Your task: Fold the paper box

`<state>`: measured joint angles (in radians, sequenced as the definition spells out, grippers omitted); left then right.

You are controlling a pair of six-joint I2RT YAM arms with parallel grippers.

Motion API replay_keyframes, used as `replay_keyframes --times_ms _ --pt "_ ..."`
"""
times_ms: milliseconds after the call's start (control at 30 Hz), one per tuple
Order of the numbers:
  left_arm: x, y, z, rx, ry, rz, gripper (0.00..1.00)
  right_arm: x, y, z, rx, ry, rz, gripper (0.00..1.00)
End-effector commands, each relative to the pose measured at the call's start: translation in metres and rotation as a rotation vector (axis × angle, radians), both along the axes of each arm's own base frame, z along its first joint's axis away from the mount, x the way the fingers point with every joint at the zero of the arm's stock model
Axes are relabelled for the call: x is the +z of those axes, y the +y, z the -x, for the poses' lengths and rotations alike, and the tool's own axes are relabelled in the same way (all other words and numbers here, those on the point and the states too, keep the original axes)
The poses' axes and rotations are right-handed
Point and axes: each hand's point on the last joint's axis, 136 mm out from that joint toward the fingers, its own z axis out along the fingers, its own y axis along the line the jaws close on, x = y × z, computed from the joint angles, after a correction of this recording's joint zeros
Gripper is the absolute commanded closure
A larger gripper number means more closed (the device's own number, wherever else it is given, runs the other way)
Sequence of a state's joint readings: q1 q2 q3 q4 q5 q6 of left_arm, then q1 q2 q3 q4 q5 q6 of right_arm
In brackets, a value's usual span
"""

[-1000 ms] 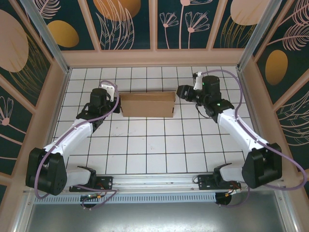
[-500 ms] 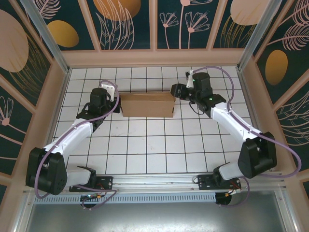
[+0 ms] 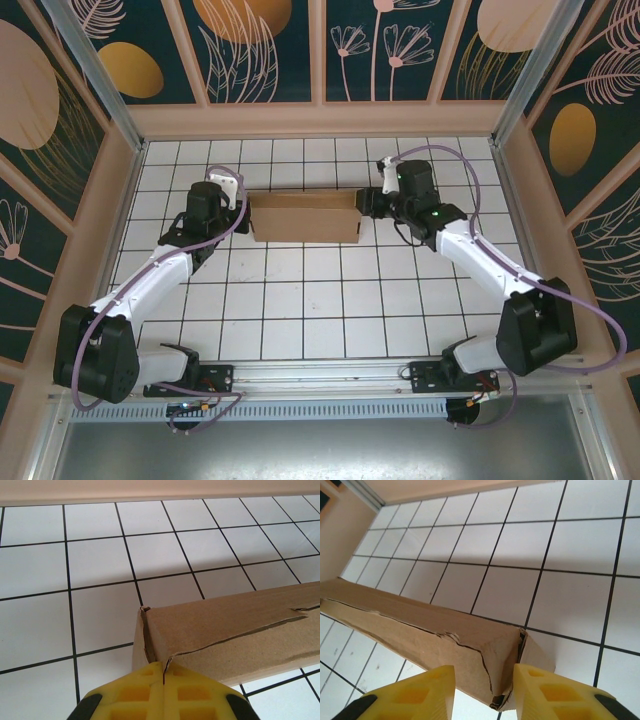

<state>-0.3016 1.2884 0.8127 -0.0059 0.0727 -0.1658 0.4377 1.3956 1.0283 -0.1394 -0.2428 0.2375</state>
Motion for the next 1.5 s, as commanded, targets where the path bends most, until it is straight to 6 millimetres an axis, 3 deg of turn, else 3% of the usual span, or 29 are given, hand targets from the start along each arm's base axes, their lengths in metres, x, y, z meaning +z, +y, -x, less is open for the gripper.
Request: replay_keyframes --times_ms 0,300,533,700,1033,1133,1200,1333,1467 --pt "-0.034 0.0 0.018 -0.014 0.132 -0.029 1.0 -0.012 -0.001 -0.005 -0.002 -0.001 0.055 0.68" --pt "-0.034 0.002 0.018 -0.012 0.127 -0.038 1.0 -0.016 -0.011 -0.016 -0.055 -0.036 0.131 1.0" --pt "-0.034 0.002 0.017 -0.013 0.128 -0.046 1.0 -0.022 -0.012 -0.012 -0.063 -0.082 0.262 1.0" --pt "-0.033 0.003 0.016 -0.009 0.125 -0.052 1.0 -0.026 -0.025 -0.013 -0.104 -0.113 0.346 1.0" --pt "-0.039 0.001 0.021 -0.016 0.148 -0.028 1.0 -0.08 -0.024 0.01 -0.105 -0.025 0.326 1.0" --pt "-0.044 0.0 0.024 -0.021 0.163 -0.027 1.0 -0.083 -0.026 0.013 -0.114 -0.03 0.313 1.0" --pt "-0.047 -0.001 0.025 -0.026 0.171 -0.03 1.0 -0.073 -0.023 0.013 -0.1 -0.051 0.293 0.97" --pt "-0.044 0.0 0.023 -0.026 0.163 -0.047 1.0 -0.018 -0.01 0.015 -0.054 -0.164 0.185 0.65" --pt "-0.039 0.001 0.021 -0.026 0.148 -0.055 1.0 0.032 0.004 0.03 0.033 -0.241 0.036 0.49"
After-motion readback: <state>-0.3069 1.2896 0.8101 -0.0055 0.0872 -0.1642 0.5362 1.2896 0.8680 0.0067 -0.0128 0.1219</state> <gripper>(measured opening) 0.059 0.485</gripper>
